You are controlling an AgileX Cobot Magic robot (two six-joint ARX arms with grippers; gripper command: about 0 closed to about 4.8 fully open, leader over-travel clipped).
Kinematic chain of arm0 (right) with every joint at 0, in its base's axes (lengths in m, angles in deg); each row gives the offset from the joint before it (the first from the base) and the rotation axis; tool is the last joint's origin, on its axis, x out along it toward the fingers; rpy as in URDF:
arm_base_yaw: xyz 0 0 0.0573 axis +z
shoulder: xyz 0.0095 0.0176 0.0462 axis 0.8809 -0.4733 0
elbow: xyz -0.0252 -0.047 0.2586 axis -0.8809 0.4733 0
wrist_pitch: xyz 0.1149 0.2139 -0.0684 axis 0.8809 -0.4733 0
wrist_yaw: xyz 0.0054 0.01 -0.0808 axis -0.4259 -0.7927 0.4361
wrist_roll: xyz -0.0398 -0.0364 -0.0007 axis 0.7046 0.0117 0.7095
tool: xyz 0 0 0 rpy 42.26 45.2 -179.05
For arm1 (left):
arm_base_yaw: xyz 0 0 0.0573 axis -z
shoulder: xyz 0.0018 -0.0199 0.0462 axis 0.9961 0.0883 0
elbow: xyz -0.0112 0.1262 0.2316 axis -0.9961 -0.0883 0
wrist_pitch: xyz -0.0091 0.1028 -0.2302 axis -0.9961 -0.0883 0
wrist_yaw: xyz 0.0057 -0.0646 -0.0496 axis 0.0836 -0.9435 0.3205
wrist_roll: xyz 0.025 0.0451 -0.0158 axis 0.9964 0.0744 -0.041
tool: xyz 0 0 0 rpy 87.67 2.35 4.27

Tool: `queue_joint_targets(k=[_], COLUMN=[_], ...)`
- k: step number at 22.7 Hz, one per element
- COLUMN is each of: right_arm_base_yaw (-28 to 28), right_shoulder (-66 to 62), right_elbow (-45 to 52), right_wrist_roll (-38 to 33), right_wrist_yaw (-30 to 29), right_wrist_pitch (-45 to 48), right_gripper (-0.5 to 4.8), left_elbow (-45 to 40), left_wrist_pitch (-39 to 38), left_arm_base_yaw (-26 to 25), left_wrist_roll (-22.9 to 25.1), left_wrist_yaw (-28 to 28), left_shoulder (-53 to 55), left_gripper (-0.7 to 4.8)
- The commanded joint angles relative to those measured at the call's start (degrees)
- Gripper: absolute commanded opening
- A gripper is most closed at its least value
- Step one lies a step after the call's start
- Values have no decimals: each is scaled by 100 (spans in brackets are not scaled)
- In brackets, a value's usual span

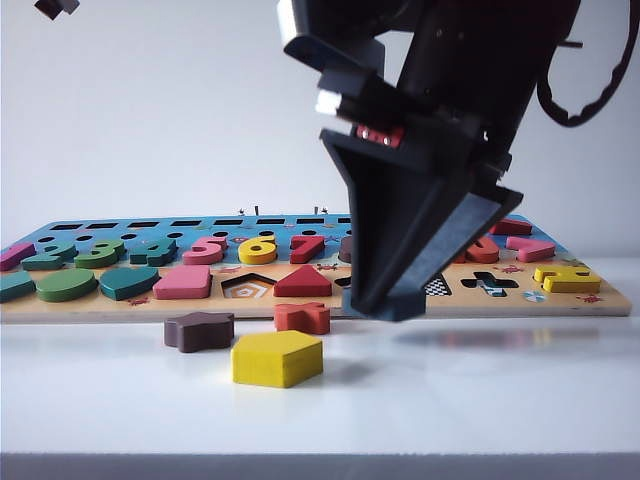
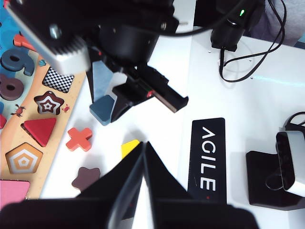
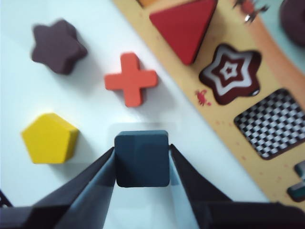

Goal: Insert the cube into the slot.

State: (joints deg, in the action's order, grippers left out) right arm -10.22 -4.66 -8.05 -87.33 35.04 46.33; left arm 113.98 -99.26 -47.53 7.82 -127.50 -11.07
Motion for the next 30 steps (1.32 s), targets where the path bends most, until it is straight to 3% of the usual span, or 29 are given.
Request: queue_joint_targets(k=[1,5,10,13,21,30], right_arm_base_yaw=[4,-85,-258,-358,-804,-767], right_shoulder=[256,562,870,986,841,177], right_elbow=[-216,-385,-433,-431,-428,-428], right_wrist_roll=[-138,-890,-2625,-3108,-3425,-3460], right_wrist_yaw=[20,28,175,533,1147,1108], right_wrist_pitch=[4,-188,-442,-494,-334,-31], right_gripper=[121,111,57,53,53,53], left_elbow=[22,22,22,22,22,22], left_wrist_pitch=[76,76,76,79,79,79], left_arm_base_yaw=[-4,-4,-4,-4,-4,-4], left_wrist_roll=[22,22,22,22,22,20], left_wrist_yaw=[-28,-28,-28,-28,-28,-31], left_shoulder=[-22,-20,-20,-22,-20,-20], left_gripper=[17,17,17,17,17,17])
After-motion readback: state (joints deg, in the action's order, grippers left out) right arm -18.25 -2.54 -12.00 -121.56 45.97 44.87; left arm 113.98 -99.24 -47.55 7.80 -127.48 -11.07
